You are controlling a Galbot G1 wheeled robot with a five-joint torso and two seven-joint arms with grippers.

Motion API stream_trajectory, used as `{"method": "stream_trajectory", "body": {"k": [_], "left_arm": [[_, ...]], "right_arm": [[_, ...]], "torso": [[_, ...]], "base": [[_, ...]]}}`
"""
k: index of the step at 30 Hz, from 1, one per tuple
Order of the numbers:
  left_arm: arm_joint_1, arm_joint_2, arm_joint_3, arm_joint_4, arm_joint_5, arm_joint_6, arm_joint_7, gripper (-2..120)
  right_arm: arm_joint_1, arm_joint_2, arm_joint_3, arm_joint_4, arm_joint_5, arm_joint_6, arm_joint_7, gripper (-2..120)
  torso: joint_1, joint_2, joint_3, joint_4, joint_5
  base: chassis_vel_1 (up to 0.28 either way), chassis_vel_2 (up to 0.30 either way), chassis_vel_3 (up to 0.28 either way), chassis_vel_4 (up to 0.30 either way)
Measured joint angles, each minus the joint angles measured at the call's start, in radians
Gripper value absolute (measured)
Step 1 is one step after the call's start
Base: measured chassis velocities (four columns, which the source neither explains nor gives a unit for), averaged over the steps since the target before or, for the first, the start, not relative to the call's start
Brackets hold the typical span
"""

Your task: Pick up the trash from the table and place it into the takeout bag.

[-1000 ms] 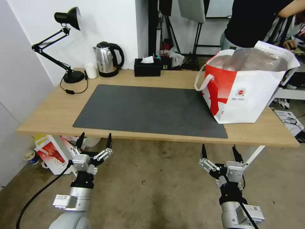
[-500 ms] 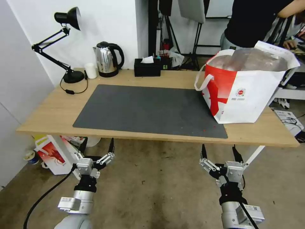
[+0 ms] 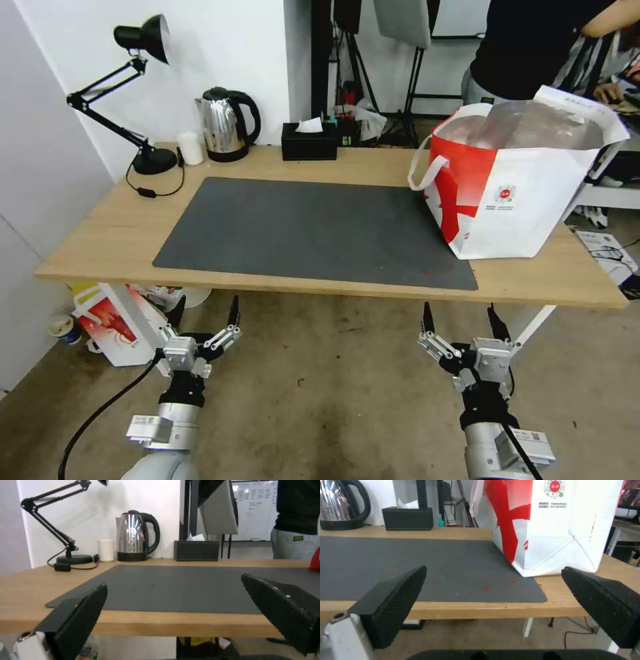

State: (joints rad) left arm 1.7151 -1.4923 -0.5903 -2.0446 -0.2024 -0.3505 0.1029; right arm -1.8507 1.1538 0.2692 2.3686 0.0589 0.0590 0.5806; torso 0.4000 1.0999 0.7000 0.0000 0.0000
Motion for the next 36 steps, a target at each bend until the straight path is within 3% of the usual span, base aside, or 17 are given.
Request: {"method": "stream_trajectory", "body": {"k": [36], "left_arm": [[0.002, 0.017, -0.011, 0.024, -0.011, 0.007, -0.005, 100]], "right_arm": [[0.0, 0.0, 0.0, 0.0, 0.0, 0.0, 0.0, 100]], "torso": [[0.0, 0.0, 0.0, 0.0, 0.0]], "base": [[0.0, 0.0, 0.0, 0.0]]}}
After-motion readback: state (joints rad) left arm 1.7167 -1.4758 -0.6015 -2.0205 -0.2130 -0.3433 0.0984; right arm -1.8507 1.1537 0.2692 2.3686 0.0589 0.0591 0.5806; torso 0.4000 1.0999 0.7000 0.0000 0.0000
